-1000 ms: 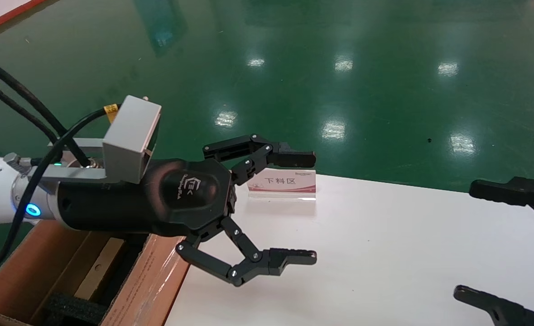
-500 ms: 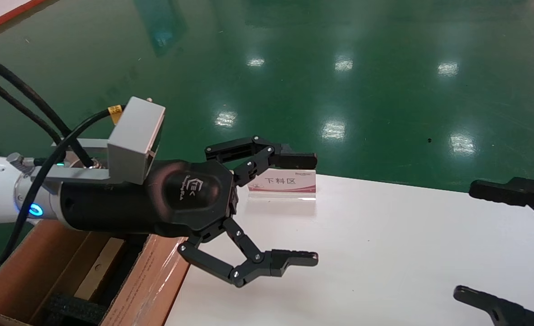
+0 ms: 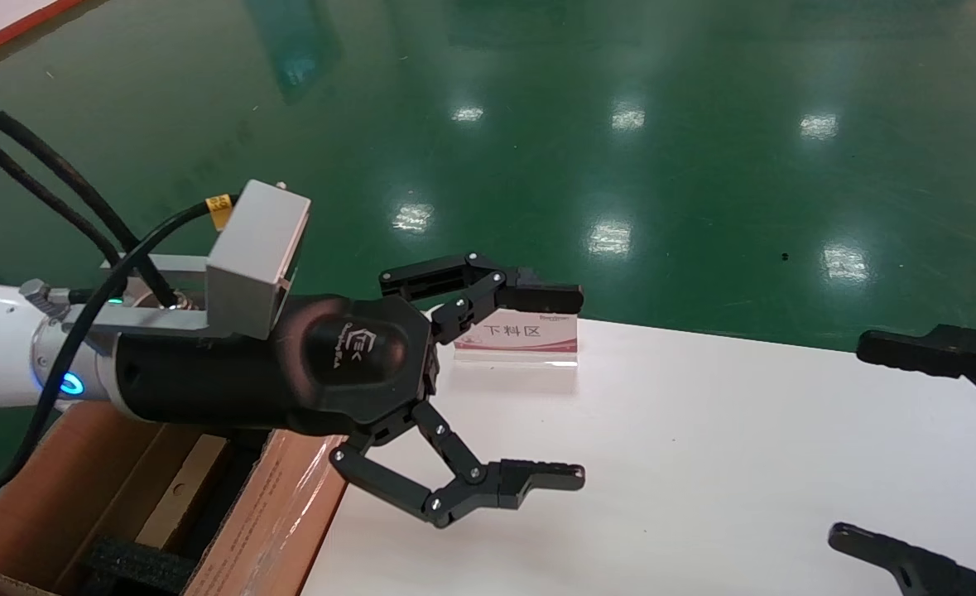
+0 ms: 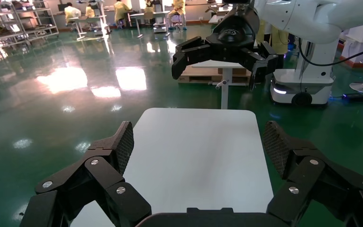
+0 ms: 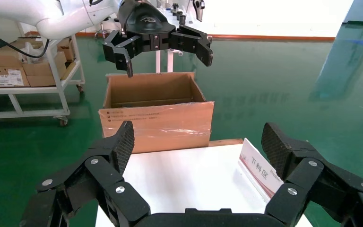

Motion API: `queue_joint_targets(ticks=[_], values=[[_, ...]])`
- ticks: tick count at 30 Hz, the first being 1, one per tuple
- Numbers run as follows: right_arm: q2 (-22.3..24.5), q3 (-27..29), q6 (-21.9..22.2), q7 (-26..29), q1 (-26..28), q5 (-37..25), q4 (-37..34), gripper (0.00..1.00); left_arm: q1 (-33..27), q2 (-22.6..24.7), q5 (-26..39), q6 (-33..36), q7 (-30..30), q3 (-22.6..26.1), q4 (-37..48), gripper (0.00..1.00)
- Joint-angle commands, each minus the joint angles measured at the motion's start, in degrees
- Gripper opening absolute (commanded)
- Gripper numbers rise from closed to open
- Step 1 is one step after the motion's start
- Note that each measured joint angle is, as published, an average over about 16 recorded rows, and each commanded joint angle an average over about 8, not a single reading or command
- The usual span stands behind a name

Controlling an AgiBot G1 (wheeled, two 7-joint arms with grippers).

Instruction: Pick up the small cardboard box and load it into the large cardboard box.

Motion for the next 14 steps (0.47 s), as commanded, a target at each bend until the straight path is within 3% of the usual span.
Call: queue_joint_targets(ticks=[1, 14], values=[[0.0, 0.0, 0.0, 0.0, 0.0, 0.0, 0.0, 1.00, -0.1, 0.0, 0.0, 0.0, 0.0, 0.1, 0.0, 1.00], [0.0, -0.1, 0.0, 0.0, 0.0, 0.0, 0.0, 1.00, -0.5, 0.0, 0.2, -0.1, -0.1, 0.9, 0.0, 1.00]])
